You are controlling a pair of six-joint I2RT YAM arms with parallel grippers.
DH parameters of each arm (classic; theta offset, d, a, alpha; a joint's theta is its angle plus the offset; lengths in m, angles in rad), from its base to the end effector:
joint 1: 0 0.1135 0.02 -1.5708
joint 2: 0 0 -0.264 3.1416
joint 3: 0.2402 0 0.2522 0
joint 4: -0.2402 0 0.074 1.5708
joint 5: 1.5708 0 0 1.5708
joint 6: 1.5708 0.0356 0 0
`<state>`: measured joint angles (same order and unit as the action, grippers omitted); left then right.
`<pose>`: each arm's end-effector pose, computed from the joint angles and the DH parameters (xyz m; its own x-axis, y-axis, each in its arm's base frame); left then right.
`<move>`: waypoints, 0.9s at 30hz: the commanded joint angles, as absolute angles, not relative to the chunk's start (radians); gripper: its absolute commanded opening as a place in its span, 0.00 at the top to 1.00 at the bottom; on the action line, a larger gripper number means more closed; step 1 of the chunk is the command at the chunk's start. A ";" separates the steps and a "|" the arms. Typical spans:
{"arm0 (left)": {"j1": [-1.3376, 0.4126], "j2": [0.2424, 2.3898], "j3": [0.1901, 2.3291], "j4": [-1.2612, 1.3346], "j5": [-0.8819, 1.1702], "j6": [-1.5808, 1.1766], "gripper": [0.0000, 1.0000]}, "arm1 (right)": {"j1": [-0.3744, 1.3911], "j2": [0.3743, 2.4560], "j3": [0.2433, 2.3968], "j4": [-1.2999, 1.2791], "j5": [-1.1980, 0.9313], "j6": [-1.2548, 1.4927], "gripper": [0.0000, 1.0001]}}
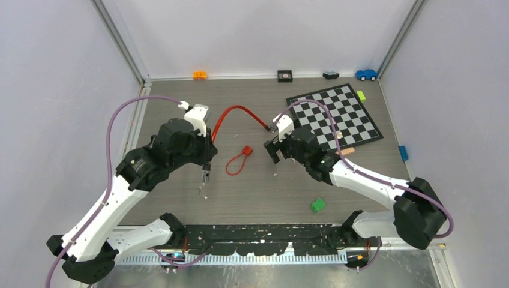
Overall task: Lock with the key
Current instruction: Adjust the lock.
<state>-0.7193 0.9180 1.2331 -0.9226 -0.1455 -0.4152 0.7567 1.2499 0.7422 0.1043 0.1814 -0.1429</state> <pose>0.1265 -0.1039 0.3938 -0.6198 0.0123 -0.7847 0.3414 0.9045 -0.2555 0.2082 0.1877 0.2546 -0.2035 -0.3848 -0.9003 -0.5896 0.7823 -0.2011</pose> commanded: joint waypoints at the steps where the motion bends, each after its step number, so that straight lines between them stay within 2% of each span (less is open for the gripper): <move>1: -0.765 0.943 1.373 -0.943 -0.155 -0.190 1.00 | 0.695 1.291 0.758 0.287 0.018 -0.293 0.00; 7: -0.904 0.991 1.477 -0.936 -0.291 -0.086 1.00 | 0.633 1.304 0.731 0.436 -0.110 -0.297 0.00; 13: -0.950 1.015 1.516 -0.900 -0.305 -0.080 1.00 | 0.627 1.342 0.735 0.450 -0.173 -0.240 0.01; 27: -0.966 0.988 1.504 -0.831 -0.354 -0.090 1.00 | 0.618 1.324 0.549 0.600 -0.060 -0.023 0.21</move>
<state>-0.9604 1.0187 1.4693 -0.9543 -0.3241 -0.0959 0.6247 1.3525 0.5777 0.4747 -0.1081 -0.1219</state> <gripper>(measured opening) 0.175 0.811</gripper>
